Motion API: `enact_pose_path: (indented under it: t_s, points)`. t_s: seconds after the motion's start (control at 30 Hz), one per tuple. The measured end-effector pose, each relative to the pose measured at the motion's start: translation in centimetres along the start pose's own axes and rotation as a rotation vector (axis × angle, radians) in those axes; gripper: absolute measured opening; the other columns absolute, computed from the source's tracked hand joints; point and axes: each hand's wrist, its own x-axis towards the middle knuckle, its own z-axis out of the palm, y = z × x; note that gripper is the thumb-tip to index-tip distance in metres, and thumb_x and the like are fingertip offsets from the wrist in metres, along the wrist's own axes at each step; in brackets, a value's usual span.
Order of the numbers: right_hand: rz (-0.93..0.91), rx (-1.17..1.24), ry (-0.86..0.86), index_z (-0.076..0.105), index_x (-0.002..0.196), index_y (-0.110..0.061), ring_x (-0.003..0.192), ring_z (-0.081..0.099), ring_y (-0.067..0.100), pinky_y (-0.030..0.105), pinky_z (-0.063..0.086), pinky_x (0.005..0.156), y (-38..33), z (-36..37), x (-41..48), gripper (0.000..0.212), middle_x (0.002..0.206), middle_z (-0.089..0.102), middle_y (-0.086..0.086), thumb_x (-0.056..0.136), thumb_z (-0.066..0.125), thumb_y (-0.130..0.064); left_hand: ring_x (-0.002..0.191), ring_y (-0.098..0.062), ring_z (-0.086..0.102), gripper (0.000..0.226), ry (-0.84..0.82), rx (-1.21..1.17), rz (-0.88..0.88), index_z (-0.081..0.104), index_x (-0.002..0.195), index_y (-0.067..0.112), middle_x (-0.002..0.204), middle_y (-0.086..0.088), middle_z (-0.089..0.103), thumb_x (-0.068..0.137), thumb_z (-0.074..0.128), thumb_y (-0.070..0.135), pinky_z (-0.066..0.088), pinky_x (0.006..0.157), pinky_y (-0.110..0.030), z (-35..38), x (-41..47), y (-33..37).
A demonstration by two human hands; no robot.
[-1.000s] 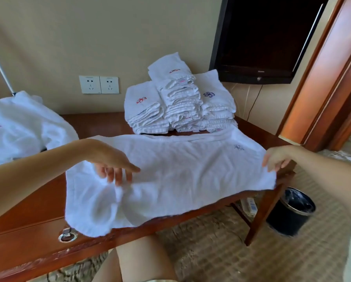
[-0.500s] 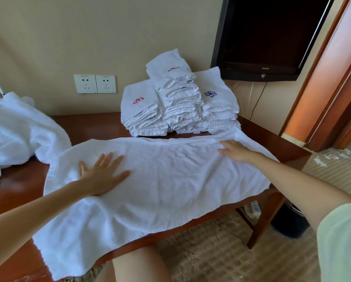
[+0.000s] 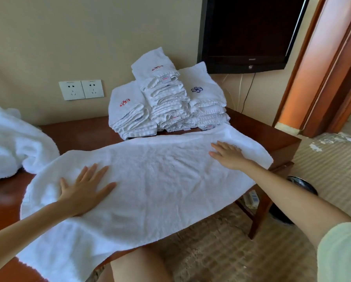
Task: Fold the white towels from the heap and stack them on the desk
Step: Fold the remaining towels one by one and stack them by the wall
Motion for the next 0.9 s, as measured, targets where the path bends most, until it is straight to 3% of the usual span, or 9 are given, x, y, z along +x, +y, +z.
enact_pose_path:
  t_s: [0.2, 0.3, 0.43, 0.5, 0.57, 0.63, 0.7, 0.77, 0.9]
  points:
    - [0.034, 0.134, 0.107, 0.030, 0.149, -0.027, 0.137, 0.037, 0.025, 0.042, 0.031, 0.111, 0.9, -1.7, 1.0, 0.063, 0.155, 0.031, 0.002, 0.096, 0.040, -0.058, 0.149, -0.016, 0.005, 0.066, 0.112, -0.019, 0.120, 0.015, 0.152, 0.035, 0.161, 0.005, 0.007, 0.093, 0.026, 0.063, -0.002, 0.115, -0.059, -1.1, 2.5, 3.9]
    - [0.051, 0.200, 0.215, 0.040, 0.144, -0.024, 0.134, 0.041, 0.026, 0.041, 0.034, 0.108, 1.6, -1.9, 2.1, 0.055, 0.149, 0.039, 0.006, 0.096, 0.048, -0.048, 0.149, -0.015, 0.001, 0.071, 0.106, -0.087, 0.306, 0.014, 0.152, 0.037, 0.162, 0.006, 0.002, 0.088, 0.021, 0.067, -0.007, 0.116, -0.055, -1.7, 4.9, 8.3]
    - [0.177, 0.313, 0.517, 0.048, 0.137, -0.018, 0.128, 0.040, 0.028, 0.038, 0.037, 0.102, 3.2, -2.2, 3.5, 0.046, 0.139, 0.045, 0.010, 0.094, 0.058, -0.030, 0.149, -0.013, 0.000, 0.110, 0.064, -0.157, 0.493, 0.010, 0.153, 0.034, 0.161, 0.009, -0.003, 0.061, -0.013, 0.091, -0.002, 0.118, -0.048, -2.3, 8.3, 15.1]
    - [0.290, 0.245, 0.649, 0.046, 0.137, -0.018, 0.125, 0.039, 0.028, 0.036, 0.033, 0.099, 3.8, -2.4, 4.0, 0.050, 0.136, 0.045, 0.008, 0.091, 0.060, -0.031, 0.149, -0.012, 0.002, 0.087, 0.054, -0.180, 0.530, 0.012, 0.153, 0.032, 0.162, 0.009, -0.002, 0.081, 0.009, 0.081, 0.001, 0.118, -0.045, -2.3, 9.9, 18.3]
    - [0.344, 0.204, 0.607, 0.040, 0.141, -0.019, 0.129, 0.037, 0.025, 0.035, 0.026, 0.104, 4.3, -2.5, 4.6, 0.058, 0.138, 0.044, 0.005, 0.091, 0.060, -0.041, 0.149, -0.013, 0.004, 0.062, 0.064, -0.168, 0.563, 0.013, 0.154, 0.028, 0.162, 0.008, 0.000, 0.099, 0.028, 0.054, 0.004, 0.119, -0.043, -2.2, 11.0, 21.4]
    - [0.353, 0.226, 0.515, 0.039, 0.142, -0.022, 0.127, 0.043, 0.022, 0.035, 0.017, 0.110, 5.0, -2.4, 5.5, 0.061, 0.132, 0.053, 0.003, 0.090, 0.058, -0.048, 0.149, -0.014, 0.003, 0.058, 0.055, -0.138, 0.608, 0.012, 0.154, 0.025, 0.162, 0.007, -0.001, 0.102, 0.029, 0.046, 0.004, 0.119, -0.043, -2.3, 11.8, 24.4]
    - [0.353, 0.268, 0.512, 0.049, 0.133, -0.024, 0.114, 0.057, 0.018, 0.032, 0.011, 0.112, 5.8, -2.5, 6.2, 0.046, 0.111, 0.068, 0.002, 0.091, 0.056, -0.042, 0.149, -0.013, -0.001, 0.060, 0.038, -0.137, 0.648, 0.010, 0.154, 0.026, 0.162, 0.007, -0.002, 0.101, 0.027, 0.049, -0.001, 0.119, -0.044, -2.1, 12.5, 26.8]
    - [0.389, 0.276, 0.566, 0.063, 0.114, -0.023, 0.105, 0.061, 0.020, 0.030, 0.018, 0.106, 7.0, -3.0, 6.6, 0.026, 0.101, 0.070, 0.001, 0.093, 0.048, -0.027, 0.149, -0.012, -0.006, 0.066, 0.041, -0.121, 0.686, 0.007, 0.154, 0.030, 0.162, 0.009, -0.003, 0.096, 0.015, 0.060, -0.007, 0.118, -0.047, -1.6, 12.9, 28.2]
    - [0.647, 0.402, 0.508, 0.071, 0.103, -0.022, 0.111, 0.058, 0.028, 0.034, 0.033, 0.097, 10.4, -4.4, 6.6, 0.028, 0.113, 0.069, 0.004, 0.094, 0.046, -0.016, 0.148, -0.011, -0.012, 0.094, 0.074, -0.117, 0.748, 0.001, 0.153, 0.036, 0.161, 0.012, -0.007, 0.072, -0.011, 0.081, -0.012, 0.117, -0.044, -0.7, 13.3, 28.1]
